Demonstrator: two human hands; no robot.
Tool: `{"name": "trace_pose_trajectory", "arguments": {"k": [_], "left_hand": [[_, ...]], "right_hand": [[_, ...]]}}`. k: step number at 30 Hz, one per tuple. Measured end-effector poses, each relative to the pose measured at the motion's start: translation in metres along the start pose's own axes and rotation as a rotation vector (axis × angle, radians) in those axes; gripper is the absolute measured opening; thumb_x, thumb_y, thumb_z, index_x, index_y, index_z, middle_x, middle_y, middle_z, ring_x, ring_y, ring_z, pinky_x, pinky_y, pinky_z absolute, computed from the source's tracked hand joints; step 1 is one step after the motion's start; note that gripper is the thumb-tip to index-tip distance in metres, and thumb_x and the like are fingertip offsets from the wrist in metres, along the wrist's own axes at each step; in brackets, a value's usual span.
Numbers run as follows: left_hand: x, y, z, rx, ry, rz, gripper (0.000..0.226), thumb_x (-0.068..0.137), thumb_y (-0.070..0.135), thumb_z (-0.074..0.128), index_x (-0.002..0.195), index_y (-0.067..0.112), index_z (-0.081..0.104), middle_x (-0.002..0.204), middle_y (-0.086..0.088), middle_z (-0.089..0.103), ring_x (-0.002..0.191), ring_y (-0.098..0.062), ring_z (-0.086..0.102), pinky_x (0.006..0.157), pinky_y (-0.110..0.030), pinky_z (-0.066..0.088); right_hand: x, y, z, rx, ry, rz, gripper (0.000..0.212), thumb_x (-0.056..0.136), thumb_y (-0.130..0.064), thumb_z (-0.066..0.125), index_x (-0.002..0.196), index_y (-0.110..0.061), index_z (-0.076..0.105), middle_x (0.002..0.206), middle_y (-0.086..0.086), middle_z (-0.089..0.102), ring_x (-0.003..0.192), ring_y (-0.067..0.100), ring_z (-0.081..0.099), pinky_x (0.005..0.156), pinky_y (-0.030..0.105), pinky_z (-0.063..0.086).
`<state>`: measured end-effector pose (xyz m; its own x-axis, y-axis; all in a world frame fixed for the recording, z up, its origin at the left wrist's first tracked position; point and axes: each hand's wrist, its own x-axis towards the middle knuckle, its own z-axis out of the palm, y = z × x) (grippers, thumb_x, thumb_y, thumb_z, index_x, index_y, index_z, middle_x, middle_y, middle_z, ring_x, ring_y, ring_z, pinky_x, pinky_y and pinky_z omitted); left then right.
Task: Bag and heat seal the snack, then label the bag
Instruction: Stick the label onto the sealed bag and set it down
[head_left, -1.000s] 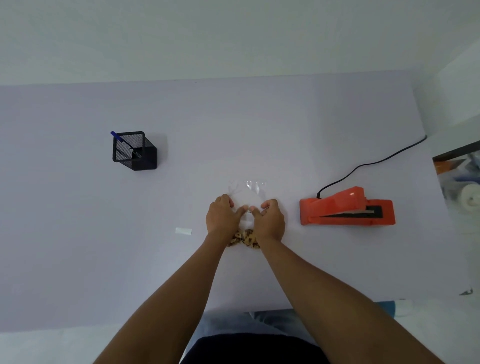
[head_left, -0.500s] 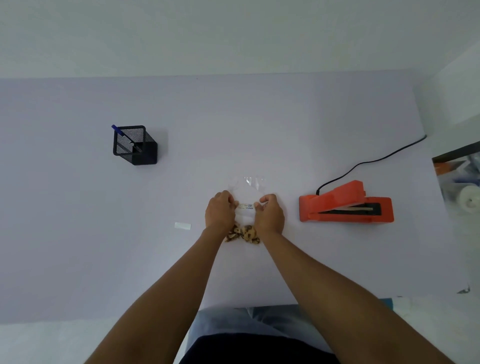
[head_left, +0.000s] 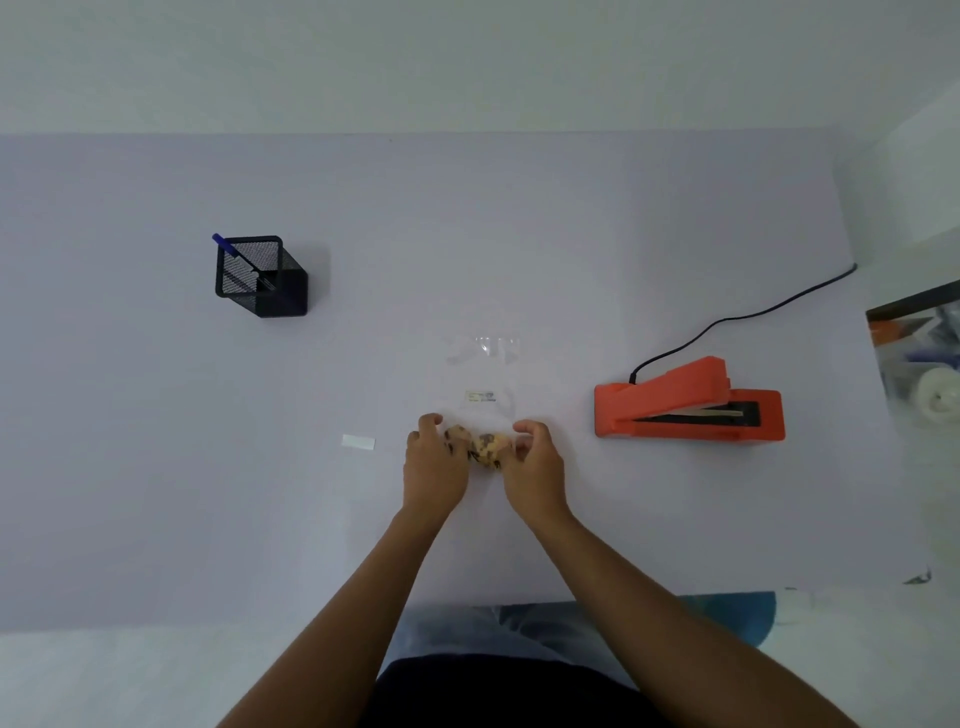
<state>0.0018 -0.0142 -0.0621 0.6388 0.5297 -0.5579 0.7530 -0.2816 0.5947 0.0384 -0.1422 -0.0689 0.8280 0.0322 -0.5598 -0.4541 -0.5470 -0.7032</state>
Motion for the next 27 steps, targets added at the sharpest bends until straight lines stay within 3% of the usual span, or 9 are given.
{"name": "trace_pose_trajectory", "arguments": {"k": [3, 14, 22, 27], "left_hand": [[0.020, 0.015, -0.008, -0.034, 0.028, 0.017, 0.042, 0.100, 0.026, 0.053, 0.137, 0.012, 0.042, 0.129, -0.016, 0.054, 0.108, -0.030, 0.060, 0.092, -0.042, 0.053], [0.135, 0.095, -0.053, 0.006, 0.048, 0.121, 0.053, 0.099, 0.021, 0.052, 0.146, 0.005, 0.033, 0.134, -0.023, 0.050, 0.122, -0.036, 0.052, 0.096, -0.040, 0.044], [0.154, 0.098, -0.063, 0.030, 0.016, 0.076, 0.054, 0.099, 0.022, 0.052, 0.147, 0.006, 0.031, 0.138, -0.023, 0.048, 0.126, -0.037, 0.049, 0.098, -0.041, 0.043], [0.127, 0.096, -0.062, 0.105, 0.128, 0.093, 0.055, 0.099, 0.036, 0.052, 0.144, 0.009, 0.036, 0.139, -0.020, 0.047, 0.130, -0.036, 0.043, 0.103, -0.051, 0.041]], "right_hand": [[0.024, -0.022, 0.008, 0.006, 0.019, -0.016, 0.029, 0.095, -0.013, 0.061, 0.124, -0.015, 0.055, 0.112, 0.006, 0.063, 0.100, 0.021, 0.063, 0.088, 0.031, 0.054], [0.129, -0.130, 0.035, -0.005, 0.067, -0.104, 0.036, 0.091, -0.001, 0.051, 0.126, -0.009, 0.052, 0.114, 0.013, 0.062, 0.103, 0.029, 0.063, 0.086, 0.036, 0.054], [0.149, -0.140, 0.049, -0.086, 0.032, -0.120, 0.037, 0.093, -0.008, 0.052, 0.130, -0.010, 0.050, 0.123, 0.016, 0.061, 0.112, 0.032, 0.061, 0.091, 0.037, 0.051], [0.134, -0.134, 0.034, -0.100, 0.038, -0.164, 0.039, 0.097, -0.017, 0.056, 0.135, -0.012, 0.049, 0.132, 0.013, 0.056, 0.120, 0.027, 0.056, 0.090, 0.029, 0.043]]}}
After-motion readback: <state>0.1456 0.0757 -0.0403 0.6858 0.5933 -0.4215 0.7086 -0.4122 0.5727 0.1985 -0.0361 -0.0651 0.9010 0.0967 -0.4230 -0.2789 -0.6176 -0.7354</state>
